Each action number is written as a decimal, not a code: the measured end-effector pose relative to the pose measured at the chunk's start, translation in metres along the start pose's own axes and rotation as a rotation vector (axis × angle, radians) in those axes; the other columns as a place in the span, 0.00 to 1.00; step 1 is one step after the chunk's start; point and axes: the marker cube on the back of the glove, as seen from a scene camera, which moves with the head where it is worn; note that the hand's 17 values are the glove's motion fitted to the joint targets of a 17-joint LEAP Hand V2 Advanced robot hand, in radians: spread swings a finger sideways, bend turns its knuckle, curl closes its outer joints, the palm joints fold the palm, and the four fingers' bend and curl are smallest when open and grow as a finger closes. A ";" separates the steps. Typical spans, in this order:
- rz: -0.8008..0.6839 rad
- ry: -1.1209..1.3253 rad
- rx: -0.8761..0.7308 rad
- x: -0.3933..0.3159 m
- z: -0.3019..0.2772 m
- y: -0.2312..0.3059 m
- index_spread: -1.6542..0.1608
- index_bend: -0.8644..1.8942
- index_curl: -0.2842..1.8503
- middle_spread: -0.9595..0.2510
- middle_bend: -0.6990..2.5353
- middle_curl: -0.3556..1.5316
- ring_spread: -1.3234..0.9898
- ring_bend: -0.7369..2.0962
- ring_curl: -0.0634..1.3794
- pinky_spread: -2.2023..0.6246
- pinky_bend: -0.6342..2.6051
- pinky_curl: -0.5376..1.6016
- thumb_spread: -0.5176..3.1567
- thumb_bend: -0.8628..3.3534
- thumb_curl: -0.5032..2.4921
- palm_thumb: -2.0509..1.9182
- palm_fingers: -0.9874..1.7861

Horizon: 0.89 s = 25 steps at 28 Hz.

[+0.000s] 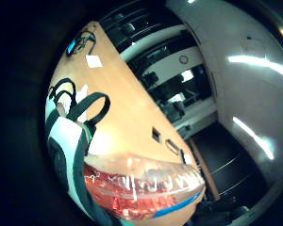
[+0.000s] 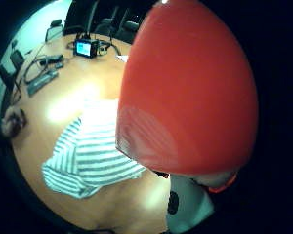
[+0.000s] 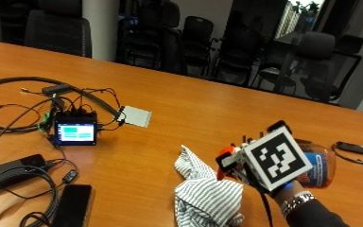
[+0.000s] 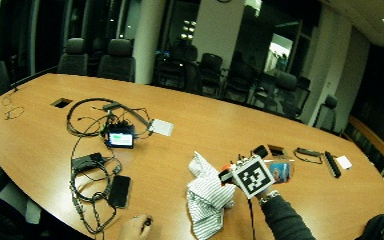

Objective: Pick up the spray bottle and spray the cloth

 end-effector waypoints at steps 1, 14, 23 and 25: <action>0.032 -0.031 0.023 0.004 -0.007 -0.012 0.77 0.44 0.41 0.64 0.41 0.48 0.49 0.50 0.39 0.67 0.37 0.46 0.26 0.20 0.42 0.74 0.85; 0.430 -0.471 0.270 0.033 -0.105 -0.112 0.78 0.44 0.42 0.64 0.41 0.48 0.48 0.50 0.39 0.67 0.37 0.46 0.25 0.20 0.43 0.74 0.85; 0.676 -0.992 0.357 0.030 -0.106 -0.149 0.78 0.44 0.42 0.64 0.41 0.48 0.49 0.51 0.39 0.67 0.36 0.46 0.25 0.20 0.43 0.74 0.85; 0.705 -1.062 0.381 0.023 -0.098 -0.150 0.78 0.44 0.42 0.64 0.41 0.48 0.49 0.51 0.39 0.67 0.36 0.46 0.25 0.20 0.43 0.74 0.84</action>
